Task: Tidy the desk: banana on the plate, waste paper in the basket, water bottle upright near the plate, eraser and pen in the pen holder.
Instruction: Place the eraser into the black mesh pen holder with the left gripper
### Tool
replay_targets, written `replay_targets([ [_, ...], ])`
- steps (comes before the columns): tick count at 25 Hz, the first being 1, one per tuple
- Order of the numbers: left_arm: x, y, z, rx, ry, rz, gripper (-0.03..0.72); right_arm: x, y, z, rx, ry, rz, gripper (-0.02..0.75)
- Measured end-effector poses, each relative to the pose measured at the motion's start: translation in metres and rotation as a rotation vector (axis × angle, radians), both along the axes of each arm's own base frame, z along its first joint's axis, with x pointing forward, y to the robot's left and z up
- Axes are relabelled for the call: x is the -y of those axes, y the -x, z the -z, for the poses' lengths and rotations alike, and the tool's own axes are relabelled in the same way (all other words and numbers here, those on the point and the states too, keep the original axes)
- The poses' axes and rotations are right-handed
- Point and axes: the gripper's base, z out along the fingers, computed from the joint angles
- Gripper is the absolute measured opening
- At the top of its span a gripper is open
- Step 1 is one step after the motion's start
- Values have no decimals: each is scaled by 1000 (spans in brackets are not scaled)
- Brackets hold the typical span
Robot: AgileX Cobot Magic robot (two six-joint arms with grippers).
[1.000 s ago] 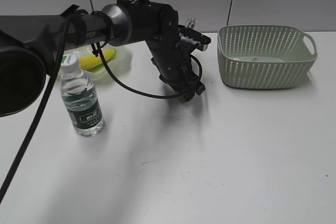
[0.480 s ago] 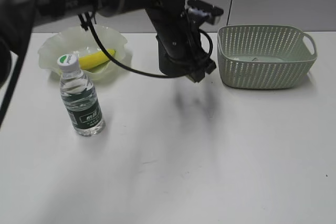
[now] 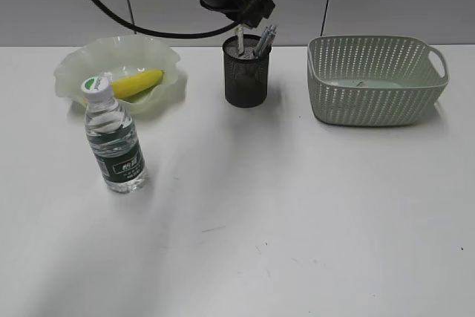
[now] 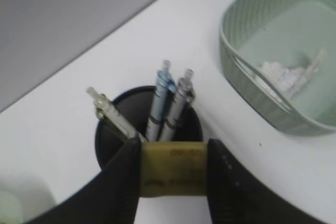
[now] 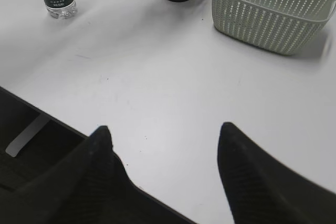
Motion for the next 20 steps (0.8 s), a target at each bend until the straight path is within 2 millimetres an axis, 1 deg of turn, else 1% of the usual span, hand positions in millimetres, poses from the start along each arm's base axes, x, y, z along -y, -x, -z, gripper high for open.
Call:
replay_targets([
  [2, -7, -11, 2, 25, 40, -32, 280, 0, 0, 0, 0, 0, 0, 498],
  [5, -11, -22, 14, 26, 92, -65, 280, 0, 0, 0, 0, 0, 0, 498],
  [12, -7, -30, 50, -44, 100, -82, 280, 0, 0, 0, 0, 0, 0, 498],
  [13, -7, -30, 52, -45, 100, -82, 291, 0, 0, 0, 0, 0, 0, 498],
  [14, -6, -30, 52, -41, 102, -83, 320, 0, 0, 0, 0, 0, 0, 498],
  [17, -5, -33, 49, -3, 126, -89, 430, 0, 0, 0, 0, 0, 0, 498],
  [20, -5, -34, 47, 19, 140, -92, 472, 0, 0, 0, 0, 0, 0, 498],
])
